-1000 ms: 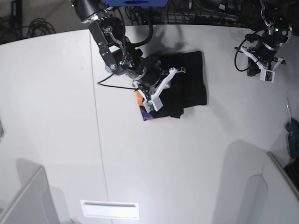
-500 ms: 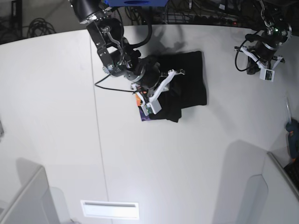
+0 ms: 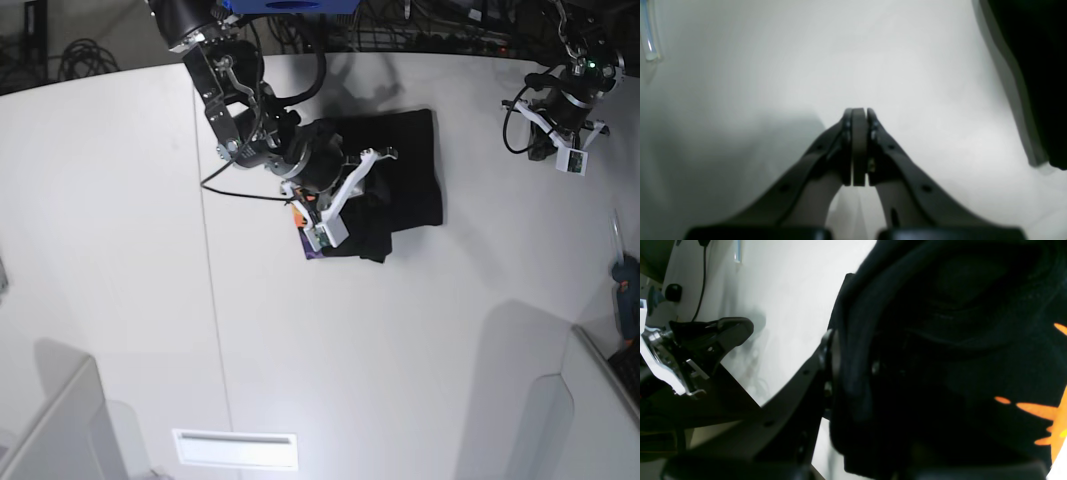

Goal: Fold the T-shirt properly
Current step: 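Press the folded end onto the stack with the right gripper, raising the left gripper, then release the shirt and lift the right gripper away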

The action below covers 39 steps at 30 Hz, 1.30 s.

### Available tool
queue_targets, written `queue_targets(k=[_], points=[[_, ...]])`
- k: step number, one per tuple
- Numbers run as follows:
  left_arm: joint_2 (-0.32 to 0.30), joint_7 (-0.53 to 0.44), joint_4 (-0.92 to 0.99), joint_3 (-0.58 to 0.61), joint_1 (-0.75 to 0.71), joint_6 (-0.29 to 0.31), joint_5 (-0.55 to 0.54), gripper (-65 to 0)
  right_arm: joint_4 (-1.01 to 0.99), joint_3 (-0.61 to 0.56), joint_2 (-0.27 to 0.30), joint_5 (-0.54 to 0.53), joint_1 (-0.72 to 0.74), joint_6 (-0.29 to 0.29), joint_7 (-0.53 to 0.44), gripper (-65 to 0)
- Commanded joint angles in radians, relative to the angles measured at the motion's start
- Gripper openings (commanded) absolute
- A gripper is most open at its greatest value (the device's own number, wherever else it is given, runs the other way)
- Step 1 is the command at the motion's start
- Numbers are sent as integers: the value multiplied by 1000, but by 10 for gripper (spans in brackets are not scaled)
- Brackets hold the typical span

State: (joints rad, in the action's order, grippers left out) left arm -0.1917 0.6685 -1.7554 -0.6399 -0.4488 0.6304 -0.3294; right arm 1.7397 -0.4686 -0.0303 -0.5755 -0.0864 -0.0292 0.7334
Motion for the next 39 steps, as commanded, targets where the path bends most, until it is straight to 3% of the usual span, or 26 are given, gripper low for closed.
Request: queue_targets(k=[1,24,27,28,31,36,39], points=[[-15,-22,-15,-7,0,7,-12,-650,18,-2,-9,-21,15,12,-18,-650],[-30,-22,-15,-8,2,7,-10,-650,-39,-2,-52,-22,20,12,16,-650],[-30,-22,-15,-53,2,7,-10,-650,-56,-2,-52,-22,27,12,16,-650],[-30,-22,-15,-64,2,7,-10,-650,-57,-2,-53,-22,26,12,16,-635],[-32,-22,-15,-90,2,7,-12,-650,-57,-2,-53,-22,26,12,16,-503],[-41,-22,-15,-108,2,7,-12,-650,-57,-2,-55,-22,26,12,16,-393],[-44,-22,-15,-108,2,7,-12,-650,-57,-38,-50,-22,27,12,16,-296]])
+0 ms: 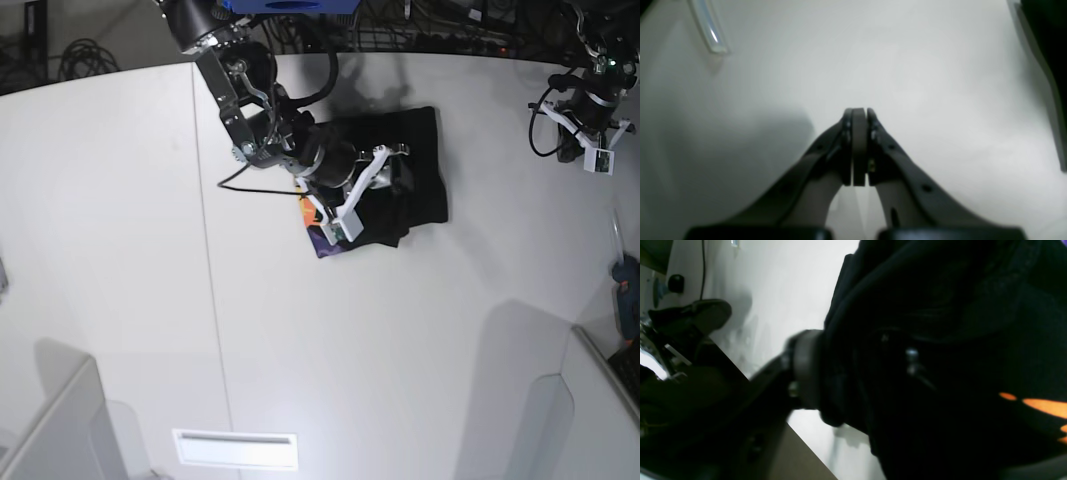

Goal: Fold the T-shirt properly
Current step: 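Release the shirt and lift the right gripper away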

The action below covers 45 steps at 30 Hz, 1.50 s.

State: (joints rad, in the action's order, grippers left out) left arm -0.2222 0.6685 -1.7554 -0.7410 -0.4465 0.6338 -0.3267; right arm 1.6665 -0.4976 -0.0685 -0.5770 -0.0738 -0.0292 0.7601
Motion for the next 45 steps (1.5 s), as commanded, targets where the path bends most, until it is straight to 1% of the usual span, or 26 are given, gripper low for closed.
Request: queue_targets(k=[1,7,12,17,19,20,21,23,25,26,27,28,30,32,34,38,39,40,43,44,45], points=[[-13,-22,-15,-7,-1,4,-15,-650,16,-31,-9,-21,24,12,-11,-279],[-13,-22,-15,-7,-1,4,-15,-650,11,-126,-11,-16,73,12,-11,-290],[-13,-22,-15,-7,-2,4,-15,-650,-70,-201,-17,-16,134,12,-11,-290],[-13,-22,-15,-22,-1,4,-15,-650,-79,-339,-30,-18,208,12,-11,-290],[-13,-22,-15,-53,2,4,-15,-650,-35,-382,-26,-18,233,12,-11,-291],[-13,-22,-15,-64,10,4,-15,-650,-10,-384,-17,-16,236,12,-11,-291],[-13,-22,-15,-79,13,4,-15,-650,14,-378,5,-16,236,12,-11,-296],[-15,-14,-15,-101,12,4,-15,-650,64,-322,42,-21,233,12,-11,-338],[-15,24,-15,-110,16,18,-16,-650,96,-244,74,-21,207,12,-18,-426],[-13,41,-15,-110,18,50,-16,-650,111,-186,85,-22,185,12,-18,-495],[-10,58,-15,-110,18,64,-16,-650,128,-128,94,-22,162,15,-20,-579],[-9,69,-16,-110,19,64,-16,-650,143,-72,100,-22,142,15,-20,-650],[2,76,-22,-101,19,64,-16,-650,179,41,114,-22,90,16,-20,-650],[30,75,-24,-82,30,64,-16,-650,212,138,121,-22,50,18,-20,-650],[51,76,-24,-73,41,64,-16,-650,243,205,147,-22,16,28,-20,-650],[70,76,-41,-2,41,64,-16,-650,266,288,181,-22,-28,124,-15,-650],[70,76,-47,16,41,64,-16,-650,266,305,183,-22,-37,137,-15,-650],[70,76,-56,33,41,64,-16,-650,265,322,183,-22,-47,148,-14,-650],[73,76,-64,54,41,64,-18,-650,265,363,186,-22,-79,150,-12,-650],[73,76,-64,56,41,64,-25,-576,265,371,186,-22,-87,150,-12,-650],[73,78,-64,54,39,64,-62,-490,263,383,187,-21,-94,150,-12,-650]])
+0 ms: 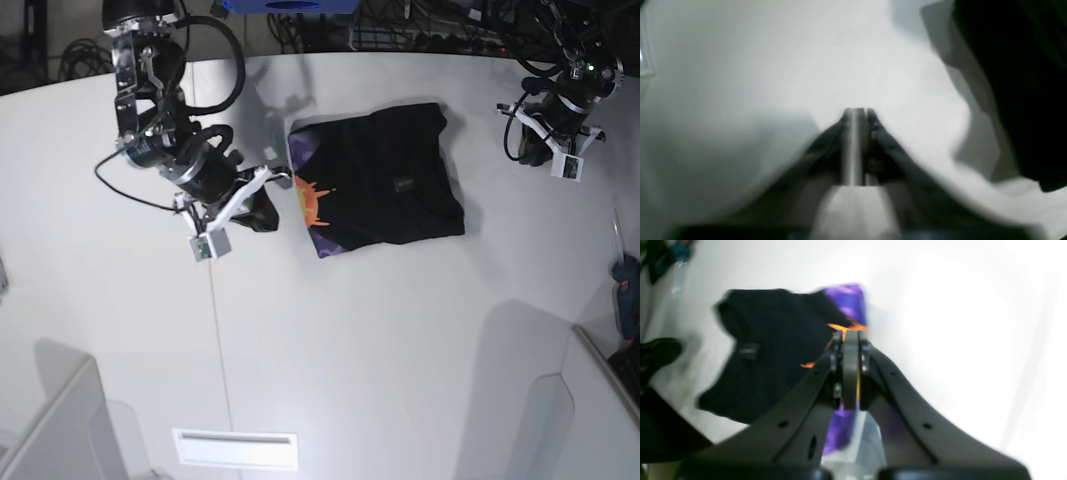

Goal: Fold the T-shirt properly
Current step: 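Release the shirt and lift the right gripper away, then grasp the folded shirt's edge with the left gripper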

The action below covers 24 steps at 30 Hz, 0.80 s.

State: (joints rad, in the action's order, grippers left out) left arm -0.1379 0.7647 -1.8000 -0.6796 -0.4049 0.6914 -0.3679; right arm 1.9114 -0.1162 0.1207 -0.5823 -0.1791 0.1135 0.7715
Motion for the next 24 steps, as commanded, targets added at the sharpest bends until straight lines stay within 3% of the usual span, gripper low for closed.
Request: queue_targets(k=[1,4,7,15,22,24], points=[[-12,-18,-17,-9,-7,7,-73,-421,17,8,-2,-14,6,8,-24,-650],[-24,3,-8,-2,-39,7,-291,-232,13,25,0,-11,-3,8,-24,-650],[-44,46,-7,1,-42,7,-435,-125,13,14,21,-15,-3,8,-27,-650],[-19,163,-5,24,30,7,-464,-109,12,20,24,-14,-3,8,-24,-650],[-12,158,-2,171,34,7,-464,-109,12,14,24,-12,-4,8,-24,-650],[-12,157,18,199,39,-17,-464,-109,12,16,24,-12,-6,8,-24,-650]])
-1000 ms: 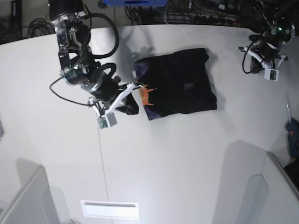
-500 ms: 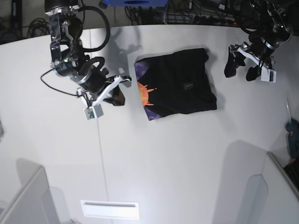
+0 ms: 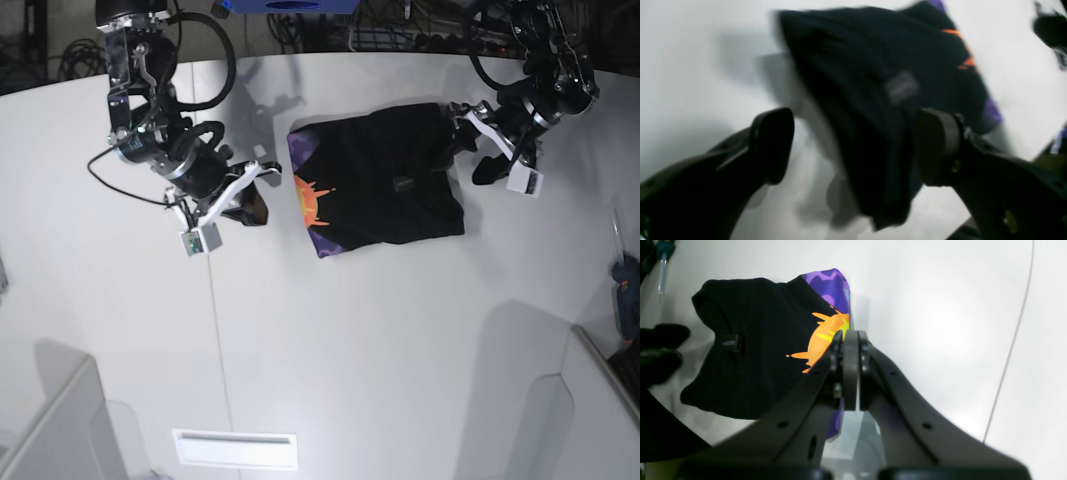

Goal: Fold the T-shirt properly
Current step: 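Grasp the folded shirt's edge with the left gripper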

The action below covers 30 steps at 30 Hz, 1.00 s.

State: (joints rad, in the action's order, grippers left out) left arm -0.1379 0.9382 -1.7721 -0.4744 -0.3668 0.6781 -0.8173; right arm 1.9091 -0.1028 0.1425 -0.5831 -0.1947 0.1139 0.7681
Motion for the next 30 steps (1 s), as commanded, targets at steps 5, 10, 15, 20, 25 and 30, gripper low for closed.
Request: queue_targets(k=[5,10,15,20,25,30], points=[[-12,-17,70,3,38,-30,-15,-110,14,5,3,-13,-2,8,-22,-650],[-10,-17,108,10,51,-50,-15,-110,14,10,3,-13,-9,8,-23,-650],[-7,-15,142,12,76,-97,-15,-110,14,10,3,-13,-9,8,-23,-650],[-6,-11,176,13,98,-100,9,-110,14,12,3,-15,-18,8,-26,-650],[13,-12,177,13,99,-102,68,-112,13,12,3,-15,-22,8,-28,-650],[14,-11,180,13,99,-102,72,-112,13,12,3,-15,-24,8,-28,-650]])
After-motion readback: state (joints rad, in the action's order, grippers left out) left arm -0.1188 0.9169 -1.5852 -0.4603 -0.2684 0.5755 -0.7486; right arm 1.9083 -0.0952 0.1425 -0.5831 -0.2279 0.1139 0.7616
